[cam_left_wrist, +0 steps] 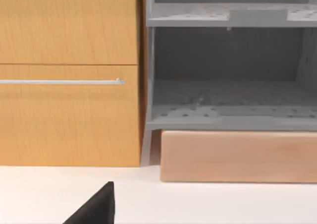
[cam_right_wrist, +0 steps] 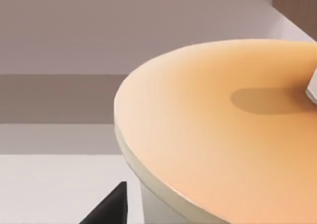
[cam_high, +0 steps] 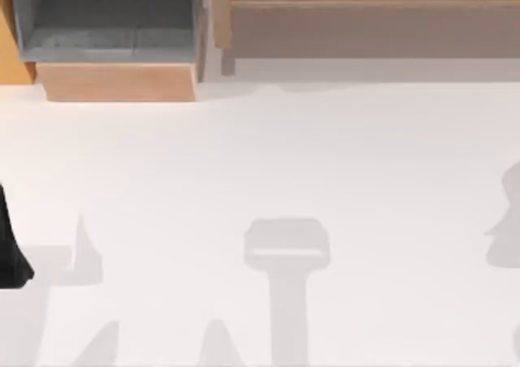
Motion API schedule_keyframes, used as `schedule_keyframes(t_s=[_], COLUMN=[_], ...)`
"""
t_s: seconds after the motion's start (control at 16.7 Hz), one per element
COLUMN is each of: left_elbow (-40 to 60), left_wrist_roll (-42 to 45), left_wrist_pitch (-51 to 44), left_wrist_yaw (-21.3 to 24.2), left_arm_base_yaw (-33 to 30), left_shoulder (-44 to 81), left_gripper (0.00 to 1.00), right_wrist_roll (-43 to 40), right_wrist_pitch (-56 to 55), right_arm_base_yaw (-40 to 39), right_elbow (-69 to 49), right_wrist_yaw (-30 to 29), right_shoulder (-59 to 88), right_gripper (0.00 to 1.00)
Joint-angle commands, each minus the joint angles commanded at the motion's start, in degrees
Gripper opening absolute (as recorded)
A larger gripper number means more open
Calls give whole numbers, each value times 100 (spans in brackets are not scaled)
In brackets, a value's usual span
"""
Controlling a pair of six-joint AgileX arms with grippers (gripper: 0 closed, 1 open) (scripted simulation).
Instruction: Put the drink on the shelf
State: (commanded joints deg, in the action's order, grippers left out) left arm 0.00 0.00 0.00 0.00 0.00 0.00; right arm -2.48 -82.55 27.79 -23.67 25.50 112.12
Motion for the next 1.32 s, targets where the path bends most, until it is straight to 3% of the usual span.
schedule_keyframes(t_s=[0.6, 1.32], left_elbow=[0, 0], left_wrist_roll=[0, 0], left_wrist_pitch=[0, 0], left_wrist_yaw=[0, 0], left_arm_base_yaw=[0, 0], left_shoulder=[0, 0], left_gripper=[100, 100], right_wrist_roll=[0, 13], right_wrist_pitch=[0, 155], right_arm_base_yaw=[0, 7], right_elbow=[0, 4], right_wrist_yaw=[0, 4], right_shoulder=[0, -149], right_gripper=[2, 0])
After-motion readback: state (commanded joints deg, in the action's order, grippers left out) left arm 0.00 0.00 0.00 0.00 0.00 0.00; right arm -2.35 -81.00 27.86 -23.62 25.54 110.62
